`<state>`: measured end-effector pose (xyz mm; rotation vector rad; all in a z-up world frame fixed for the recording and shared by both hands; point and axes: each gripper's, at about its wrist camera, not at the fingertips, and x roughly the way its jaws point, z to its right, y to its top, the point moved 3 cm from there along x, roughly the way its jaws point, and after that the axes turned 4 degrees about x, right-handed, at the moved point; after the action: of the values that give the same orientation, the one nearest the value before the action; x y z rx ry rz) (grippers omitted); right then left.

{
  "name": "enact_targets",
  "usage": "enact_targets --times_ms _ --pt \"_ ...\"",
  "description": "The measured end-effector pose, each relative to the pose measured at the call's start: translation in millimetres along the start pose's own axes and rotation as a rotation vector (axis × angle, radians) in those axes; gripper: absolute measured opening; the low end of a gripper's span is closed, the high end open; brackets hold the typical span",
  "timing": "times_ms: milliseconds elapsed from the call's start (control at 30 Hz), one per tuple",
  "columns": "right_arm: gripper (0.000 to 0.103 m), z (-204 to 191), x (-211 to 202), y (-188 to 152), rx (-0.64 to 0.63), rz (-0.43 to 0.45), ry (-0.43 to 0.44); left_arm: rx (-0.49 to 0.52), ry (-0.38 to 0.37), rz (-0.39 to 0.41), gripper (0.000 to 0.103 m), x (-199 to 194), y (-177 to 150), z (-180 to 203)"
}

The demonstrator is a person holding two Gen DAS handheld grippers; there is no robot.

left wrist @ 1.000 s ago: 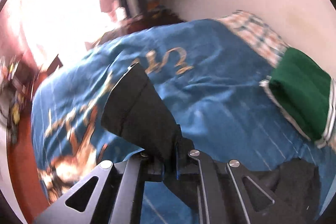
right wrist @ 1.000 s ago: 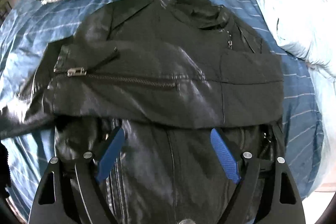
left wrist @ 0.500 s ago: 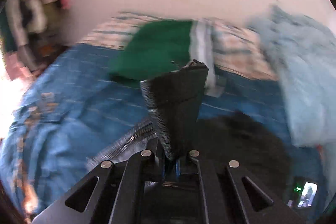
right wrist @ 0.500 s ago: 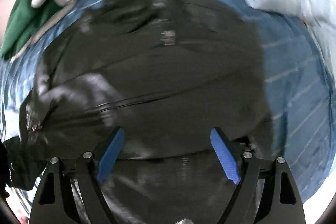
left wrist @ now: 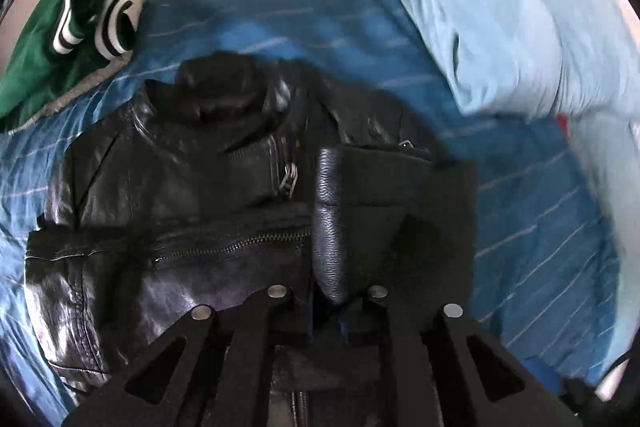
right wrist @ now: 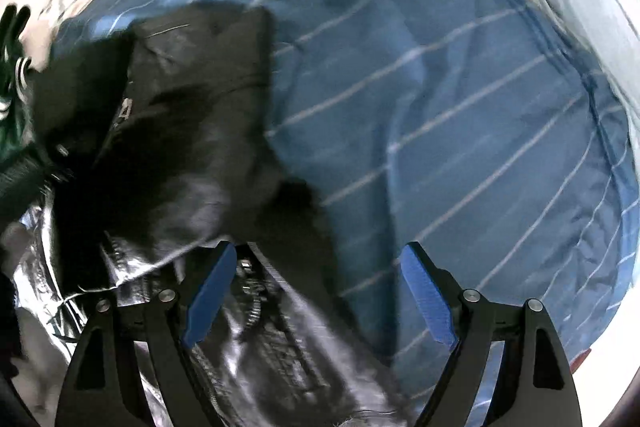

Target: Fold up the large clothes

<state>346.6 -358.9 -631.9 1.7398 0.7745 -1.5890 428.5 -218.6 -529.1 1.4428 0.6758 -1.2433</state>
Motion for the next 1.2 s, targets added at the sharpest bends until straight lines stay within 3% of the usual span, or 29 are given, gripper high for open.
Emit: enact_targets --times_ms 67,100,133,233,333,433,567,667,733,800,833,933,1000,1100,1200 --pt "0.086 13 -3 5 0.029 -0.009 0.042 -0.016 -0.040 -0.001 0.036 -6 -3 -4" --pt "0.086 18 -5 8 0.045 -0.012 0.066 -0.028 -0.053 0.009 0.074 -11 -4 -7" --pt "0.086 24 -7 10 0.055 -0.015 0.085 -0.042 -0.067 0.022 0.103 -19 -6 -13" --pt "0.086 28 -16 21 0.102 -0.048 0.181 -0.061 -0.059 0.044 0.103 -33 -13 -31" --pt "0.086 16 -29 35 0.120 -0.062 0.295 -0.124 0.003 0.060 0.103 -53 -22 -68" --pt "0.086 -17 -40 45 0.065 -0.058 0.375 -0.204 0.137 0.073 0.103 -76 -40 -118" --pt "0.086 -74 -17 60 -0.063 -0.098 0.349 -0.274 0.353 0.050 0.103 -89 -70 -184" --pt "0.084 -103 29 58 -0.126 -0.199 0.272 -0.321 0.441 -0.019 0.103 -83 -92 -216" --pt "0.050 -113 54 53 -0.179 -0.233 0.187 -0.362 0.464 -0.034 0.103 -81 -101 -228" --pt "0.018 -114 59 51 -0.199 -0.194 0.122 -0.397 0.483 -0.047 0.103 -78 -107 -237" --pt "0.013 -111 55 51 -0.185 -0.176 0.120 -0.407 0.486 -0.051 0.103 -77 -108 -238" --pt "0.010 -99 32 54 -0.127 -0.121 0.160 -0.434 0.476 -0.047 0.103 -81 -109 -241" --pt "0.009 -87 8 59 -0.086 -0.040 0.163 -0.429 0.471 -0.035 0.103 -86 -108 -239" --pt "0.007 -74 -9 66 -0.059 0.047 0.128 -0.411 0.468 -0.039 0.103 -90 -112 -234" --pt "0.006 -71 10 69 -0.064 0.000 0.090 -0.376 0.468 -0.065 0.103 -83 -117 -229"
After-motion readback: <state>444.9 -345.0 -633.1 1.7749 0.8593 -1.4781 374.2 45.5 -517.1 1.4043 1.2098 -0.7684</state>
